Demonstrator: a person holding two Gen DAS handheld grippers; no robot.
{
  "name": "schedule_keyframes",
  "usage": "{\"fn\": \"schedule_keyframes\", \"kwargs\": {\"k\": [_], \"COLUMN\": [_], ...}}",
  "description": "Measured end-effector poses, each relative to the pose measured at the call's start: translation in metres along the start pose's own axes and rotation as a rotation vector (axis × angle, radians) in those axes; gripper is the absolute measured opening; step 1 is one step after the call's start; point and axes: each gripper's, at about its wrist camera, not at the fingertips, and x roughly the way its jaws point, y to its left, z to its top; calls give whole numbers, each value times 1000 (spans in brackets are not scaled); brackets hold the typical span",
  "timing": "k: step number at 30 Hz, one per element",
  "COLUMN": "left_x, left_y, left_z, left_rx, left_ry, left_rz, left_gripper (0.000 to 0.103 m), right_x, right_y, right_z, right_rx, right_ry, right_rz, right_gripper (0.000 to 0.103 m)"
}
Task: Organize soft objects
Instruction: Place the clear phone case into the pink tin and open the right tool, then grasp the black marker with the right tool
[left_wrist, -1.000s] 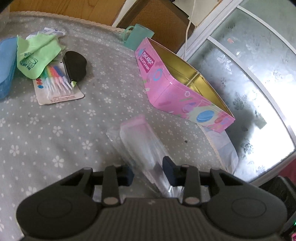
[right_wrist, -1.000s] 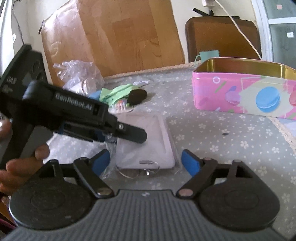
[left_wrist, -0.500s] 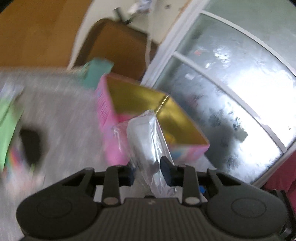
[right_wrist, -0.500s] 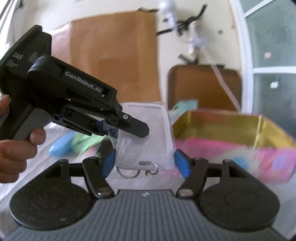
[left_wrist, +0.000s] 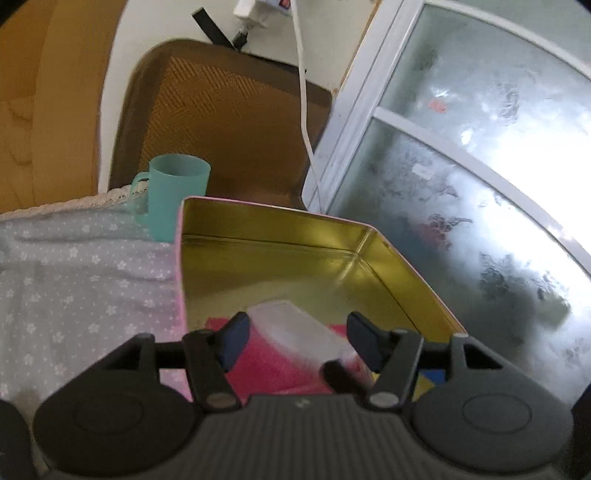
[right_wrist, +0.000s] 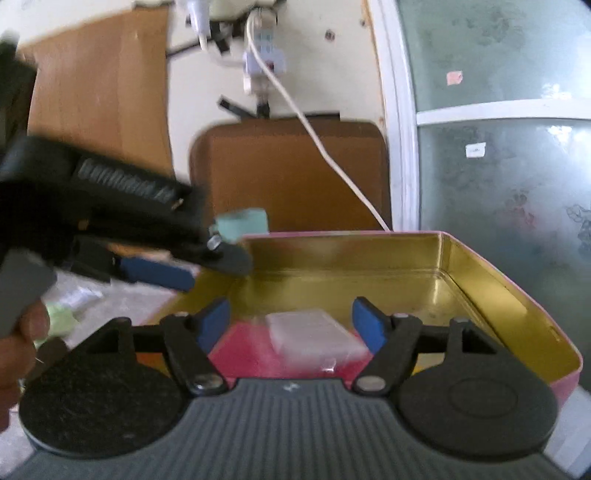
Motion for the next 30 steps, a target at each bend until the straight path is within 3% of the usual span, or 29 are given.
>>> {"fn": "schedule_keyframes", "kwargs": {"k": [3, 7, 11, 14, 17, 20, 27, 30], "left_x": [-32, -89, -149, -182, -207, -220, -218, -215], "left_y": [12, 46, 85, 110, 128, 138, 159, 157], "left_z": [-16, -46, -87, -118, -139, -149, -159, -165], "left_rx": [10, -66, -113, -155, -202, -216, -252, -224], "left_ry": [-43, -76, -126, -132, -152, -192, -232, -222], "left_rz": [22, 31, 156, 247, 280, 316, 279, 272], "left_gripper": [61, 62, 63, 63, 63, 65, 65, 66], "right_x": [-23, -51, -78, -78, -61, -44, 20, 44], "right_y": [0, 13, 43, 76, 117, 155, 202, 208], "right_z": [-4, -8, -11, -18, -28, -36, -27, -34], "right_rx": [26, 38, 15, -46, -121, -178, -148, -104], "right_ry": [-58, -89, -98, -27, 90, 160, 281, 356], "right_rz": [23, 80, 211, 324, 423, 469, 436, 405], "right_gripper": [75, 67, 67, 68, 68, 68, 66, 44]}}
